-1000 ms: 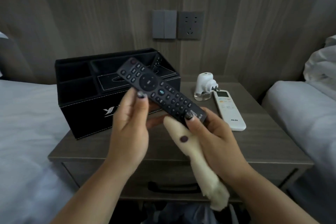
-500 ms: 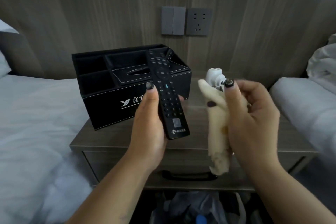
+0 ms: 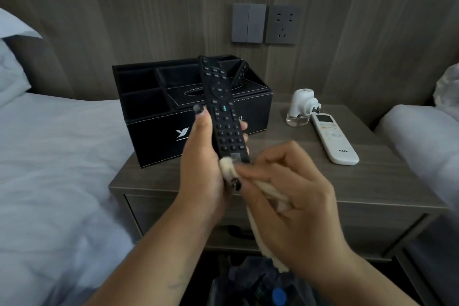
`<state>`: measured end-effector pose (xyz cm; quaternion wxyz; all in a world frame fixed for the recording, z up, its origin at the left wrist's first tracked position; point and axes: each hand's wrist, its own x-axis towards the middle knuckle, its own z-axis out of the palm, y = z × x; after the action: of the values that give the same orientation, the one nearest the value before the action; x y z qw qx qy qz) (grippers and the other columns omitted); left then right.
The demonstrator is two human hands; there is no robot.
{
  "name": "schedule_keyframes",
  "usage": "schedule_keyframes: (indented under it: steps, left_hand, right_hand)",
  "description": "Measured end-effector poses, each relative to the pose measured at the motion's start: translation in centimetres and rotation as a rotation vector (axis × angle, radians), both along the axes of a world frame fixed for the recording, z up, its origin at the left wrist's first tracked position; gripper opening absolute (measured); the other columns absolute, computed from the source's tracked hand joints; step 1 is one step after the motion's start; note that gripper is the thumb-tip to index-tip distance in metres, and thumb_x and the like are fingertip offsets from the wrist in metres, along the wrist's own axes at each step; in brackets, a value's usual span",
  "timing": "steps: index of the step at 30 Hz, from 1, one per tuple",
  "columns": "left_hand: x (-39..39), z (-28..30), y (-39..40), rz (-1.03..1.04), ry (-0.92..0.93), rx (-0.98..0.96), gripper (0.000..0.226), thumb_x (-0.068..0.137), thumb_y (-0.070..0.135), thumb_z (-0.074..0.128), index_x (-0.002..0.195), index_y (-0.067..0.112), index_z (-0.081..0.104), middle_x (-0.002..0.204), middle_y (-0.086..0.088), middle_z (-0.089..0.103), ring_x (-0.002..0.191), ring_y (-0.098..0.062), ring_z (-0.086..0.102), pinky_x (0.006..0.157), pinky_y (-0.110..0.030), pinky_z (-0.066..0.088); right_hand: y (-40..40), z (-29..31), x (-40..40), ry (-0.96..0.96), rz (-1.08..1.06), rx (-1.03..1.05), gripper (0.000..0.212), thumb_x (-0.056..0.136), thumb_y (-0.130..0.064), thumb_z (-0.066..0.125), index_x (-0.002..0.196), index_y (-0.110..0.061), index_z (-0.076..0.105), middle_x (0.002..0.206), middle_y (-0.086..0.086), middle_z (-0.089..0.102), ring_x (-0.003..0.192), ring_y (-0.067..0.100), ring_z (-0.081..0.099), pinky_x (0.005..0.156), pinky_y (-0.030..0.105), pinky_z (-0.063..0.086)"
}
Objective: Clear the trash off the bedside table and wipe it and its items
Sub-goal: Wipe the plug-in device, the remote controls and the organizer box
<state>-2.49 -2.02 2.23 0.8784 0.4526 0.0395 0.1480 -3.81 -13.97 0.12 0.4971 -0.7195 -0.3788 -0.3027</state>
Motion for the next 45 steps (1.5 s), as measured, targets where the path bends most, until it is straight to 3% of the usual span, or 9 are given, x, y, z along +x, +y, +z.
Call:
schedule_keyframes:
  steps: [4,7,10,17,23,30,35,42,45]
  left_hand:
    - [-0.2,-0.9,-1.2,-0.170,0.071,-0.029,0.066,0.083,0.058,0.045,0.123,0.008,0.061,0.080,-0.005,0.069,0.074,-0.019,0.064,0.066,-0.032,0.055]
    - [-0.3,-1.6,-2.2,-0.274,0.090,0.056,0.051,0.094,0.054,0.039,0.093,0.021,0.078,0.092,-0.005,0.076,0.087,-0.018,0.073,0.067,-0.028,0.059]
    - [-0.3,-1.7,-2.2,-0.299,0.105,0.074,0.050,0.096,0.053,0.040,0.084,0.025,0.080,0.090,-0.005,0.077,0.085,-0.018,0.074,0.063,-0.026,0.058]
    - [-0.4,-1.6,-3.1,-0.405,-0.001,0.205,0.037,0.093,0.048,0.044,0.098,0.028,0.075,0.097,-0.002,0.075,0.090,-0.015,0.071,0.068,-0.025,0.056]
    - [-1.1,-2.3,-4.7,-0.501,-0.007,0.368,0.041,0.091,0.054,0.039,0.102,0.033,0.072,0.086,-0.004,0.071,0.075,-0.013,0.067,0.059,-0.025,0.054]
    - [-0.8,-2.6,-3.3,-0.438,0.053,0.384,0.047,0.080,0.057,0.046,0.094,0.022,0.073,0.083,-0.007,0.071,0.067,-0.014,0.067,0.052,-0.025,0.051]
    - [-1.1,-2.6,-3.3,-0.509,0.034,0.432,0.045,0.092,0.058,0.042,0.100,0.027,0.073,0.085,-0.006,0.072,0.072,-0.015,0.068,0.055,-0.026,0.053]
    - [-1.1,-2.7,-2.7,-0.472,0.055,0.441,0.047,0.085,0.056,0.045,0.096,0.019,0.073,0.084,-0.010,0.072,0.068,-0.014,0.067,0.052,-0.026,0.052]
    - [-1.2,-2.9,-2.7,-0.496,0.071,0.431,0.046,0.083,0.059,0.046,0.098,0.025,0.074,0.083,-0.009,0.072,0.069,-0.016,0.068,0.051,-0.028,0.053]
  right_hand:
    - [-0.9,0.3,0.8,-0.055,-0.019,0.006,0.013,0.084,-0.006,0.072,0.097,-0.008,0.075,0.090,0.005,0.058,0.072,0.010,0.059,0.065,0.017,0.048]
    - [-1.9,0.8,1.7,-0.079,-0.111,0.019,0.013,0.082,-0.006,0.073,0.095,-0.008,0.075,0.088,0.003,0.057,0.074,0.005,0.057,0.069,0.008,0.043]
    - [-2.3,0.4,1.7,-0.147,-0.099,-0.040,0.011,0.087,-0.010,0.070,0.096,-0.005,0.074,0.088,0.003,0.056,0.072,0.004,0.055,0.066,0.011,0.044]
    - [-3.5,1.6,3.6,-0.194,-0.274,0.031,0.007,0.083,0.001,0.072,0.090,-0.001,0.074,0.084,0.009,0.060,0.077,0.003,0.053,0.073,0.008,0.042]
    - [-6.5,3.7,6.1,-0.080,-0.596,0.198,0.011,0.089,-0.015,0.066,0.093,-0.008,0.074,0.087,-0.001,0.054,0.075,-0.001,0.048,0.072,0.003,0.035]
    - [-4.4,1.8,5.2,-0.020,-0.428,0.071,0.018,0.085,-0.008,0.070,0.102,-0.005,0.073,0.087,0.006,0.058,0.081,0.014,0.055,0.073,0.016,0.045]
    - [-6.0,2.6,6.2,0.046,-0.511,0.170,0.015,0.088,-0.016,0.068,0.100,-0.010,0.075,0.086,-0.001,0.058,0.078,0.002,0.054,0.071,0.012,0.045]
    - [-4.8,1.0,4.8,-0.023,-0.342,0.120,0.014,0.085,-0.003,0.070,0.098,-0.004,0.074,0.083,0.007,0.060,0.075,0.011,0.058,0.068,0.014,0.047]
    - [-5.9,1.7,5.5,-0.003,-0.415,0.107,0.012,0.087,-0.010,0.070,0.098,-0.010,0.075,0.083,0.005,0.062,0.076,0.010,0.058,0.069,0.020,0.048]
